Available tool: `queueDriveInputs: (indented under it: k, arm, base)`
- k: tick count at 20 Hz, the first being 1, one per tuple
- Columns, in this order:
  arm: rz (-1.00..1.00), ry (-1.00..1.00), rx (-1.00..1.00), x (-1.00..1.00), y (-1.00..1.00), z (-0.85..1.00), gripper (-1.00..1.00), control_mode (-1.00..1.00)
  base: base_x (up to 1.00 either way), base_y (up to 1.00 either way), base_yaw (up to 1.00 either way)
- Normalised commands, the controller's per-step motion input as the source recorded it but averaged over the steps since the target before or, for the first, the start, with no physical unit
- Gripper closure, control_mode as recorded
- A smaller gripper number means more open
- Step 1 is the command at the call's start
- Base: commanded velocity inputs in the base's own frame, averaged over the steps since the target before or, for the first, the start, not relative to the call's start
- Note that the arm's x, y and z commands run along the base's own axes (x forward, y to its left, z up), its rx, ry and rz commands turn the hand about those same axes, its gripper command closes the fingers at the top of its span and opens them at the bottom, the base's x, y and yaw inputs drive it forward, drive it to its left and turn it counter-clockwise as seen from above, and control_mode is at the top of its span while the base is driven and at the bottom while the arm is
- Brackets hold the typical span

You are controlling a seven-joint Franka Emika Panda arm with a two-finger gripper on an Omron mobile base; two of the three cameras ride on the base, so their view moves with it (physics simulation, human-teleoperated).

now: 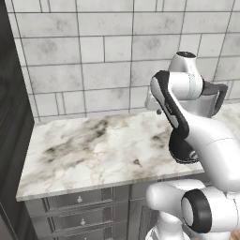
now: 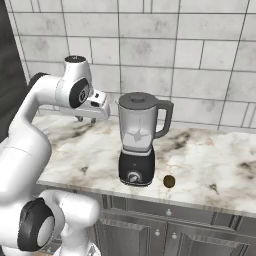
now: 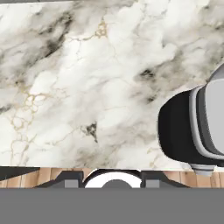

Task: Open the blender lid, put the kiwi in the blender, close the lid, and start the blender.

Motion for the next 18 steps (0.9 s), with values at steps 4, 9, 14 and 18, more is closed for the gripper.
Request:
queueDriveInputs:
  k: [4, 9, 14, 18]
  arm:
    - [0.0, -0.16, 0.0, -0.35, 0.01, 0.0, -1.0, -1.0]
    - [-0.09, -0.18, 0.02, -0.13, -0.4, 0.5, -1.0, -1.0]
    - [-0.2, -0.03, 0.01, 0.06, -0.71, 0.66, -1.0, -1.0]
    - [-0.2, 0.0, 0.0, 0.17, -0.69, 0.57, -1.0, -1.0]
  base:
    - [0.0, 0.0, 0.0]
    - [0.0, 0.0, 0.0]
    - [0.0, 0.0, 0.0]
    - [0.0, 0.0, 0.0]
